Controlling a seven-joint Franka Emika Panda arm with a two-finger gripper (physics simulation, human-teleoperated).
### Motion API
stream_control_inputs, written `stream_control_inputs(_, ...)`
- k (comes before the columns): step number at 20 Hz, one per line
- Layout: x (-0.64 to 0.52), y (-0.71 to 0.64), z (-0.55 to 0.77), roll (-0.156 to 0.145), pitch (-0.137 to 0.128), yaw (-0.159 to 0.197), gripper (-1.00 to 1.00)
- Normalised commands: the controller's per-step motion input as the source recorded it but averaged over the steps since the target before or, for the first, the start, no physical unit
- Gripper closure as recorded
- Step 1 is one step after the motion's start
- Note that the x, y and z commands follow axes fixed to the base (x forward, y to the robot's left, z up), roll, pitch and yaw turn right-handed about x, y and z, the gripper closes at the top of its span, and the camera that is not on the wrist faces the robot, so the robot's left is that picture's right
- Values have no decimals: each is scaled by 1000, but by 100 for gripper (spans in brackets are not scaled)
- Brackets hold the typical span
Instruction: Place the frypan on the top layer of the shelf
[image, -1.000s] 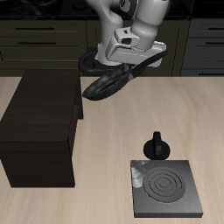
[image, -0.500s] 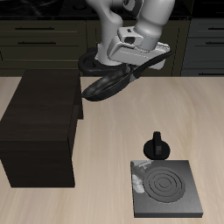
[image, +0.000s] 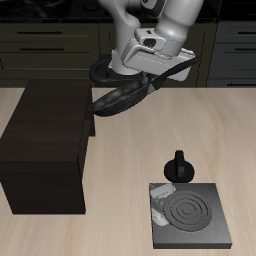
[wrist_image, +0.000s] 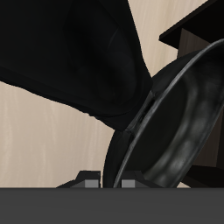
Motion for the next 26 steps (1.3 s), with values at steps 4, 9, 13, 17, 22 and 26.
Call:
stream_control_inputs(4,302,-129,70,-54,-23,11,100)
stream_control_inputs(9,353,-308,27,-90,-4,-7,100)
stream_control_inputs(13,272,-347,-14,-78,-21,20,100)
stream_control_inputs(17,225,-334,-27,-70,-1,-11,100)
stream_control_inputs(22,144,-326,-7,-50,-19,27,100)
stream_control_inputs(26,142,-440,-53,-71,-4,19,100)
